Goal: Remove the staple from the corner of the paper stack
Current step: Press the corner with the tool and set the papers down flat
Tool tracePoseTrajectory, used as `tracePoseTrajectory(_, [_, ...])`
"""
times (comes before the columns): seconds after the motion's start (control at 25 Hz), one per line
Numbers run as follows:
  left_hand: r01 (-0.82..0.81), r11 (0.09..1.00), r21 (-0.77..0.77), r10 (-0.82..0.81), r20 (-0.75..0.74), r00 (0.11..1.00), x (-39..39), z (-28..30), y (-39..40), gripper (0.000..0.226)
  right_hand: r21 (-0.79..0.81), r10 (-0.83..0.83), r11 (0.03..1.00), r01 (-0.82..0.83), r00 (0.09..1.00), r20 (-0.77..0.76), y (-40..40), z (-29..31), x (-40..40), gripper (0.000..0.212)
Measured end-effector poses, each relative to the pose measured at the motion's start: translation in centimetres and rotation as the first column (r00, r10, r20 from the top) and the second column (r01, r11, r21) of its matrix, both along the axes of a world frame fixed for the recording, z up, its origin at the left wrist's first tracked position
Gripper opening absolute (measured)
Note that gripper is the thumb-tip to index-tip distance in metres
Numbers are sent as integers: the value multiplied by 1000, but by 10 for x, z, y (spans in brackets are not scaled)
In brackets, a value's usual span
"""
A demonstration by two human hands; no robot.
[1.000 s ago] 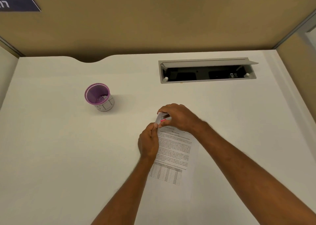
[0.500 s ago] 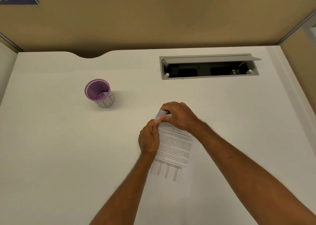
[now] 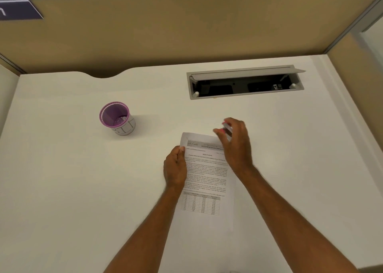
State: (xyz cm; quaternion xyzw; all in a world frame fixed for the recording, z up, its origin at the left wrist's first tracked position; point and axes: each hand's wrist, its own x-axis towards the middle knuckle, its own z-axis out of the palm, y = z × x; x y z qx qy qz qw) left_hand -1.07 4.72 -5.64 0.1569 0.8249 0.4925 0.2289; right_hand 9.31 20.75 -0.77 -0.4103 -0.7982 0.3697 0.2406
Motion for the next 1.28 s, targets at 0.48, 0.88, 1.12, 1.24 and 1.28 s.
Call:
tracePoseTrajectory(0.48, [-51,989,139,34,122,992,2,8,-2,36,280,-439,897,341,760,480,-56,-57,158,47])
tracePoseTrajectory(0.88, [-265,919,291,91,499,862,-23,31,9,25,-461,-190,869,178,982,21,-56,-30,84,51])
tracePoseTrajectory(1.12, [32,997,73,-32,0,999,-53,25,23,62,-341,-155,925,168,986,65,-24,-29,41,55])
tracePoseTrajectory(1.24, [277,899,-339,-392,-340,854,-41,1,14,70,-132,-64,986,104,958,279,-21,-38,29,60])
tracePoseTrajectory(1.28, [308,847,-434,-475,-355,805,-35,-8,11,70,-32,-51,997,69,925,376,-24,-42,26,60])
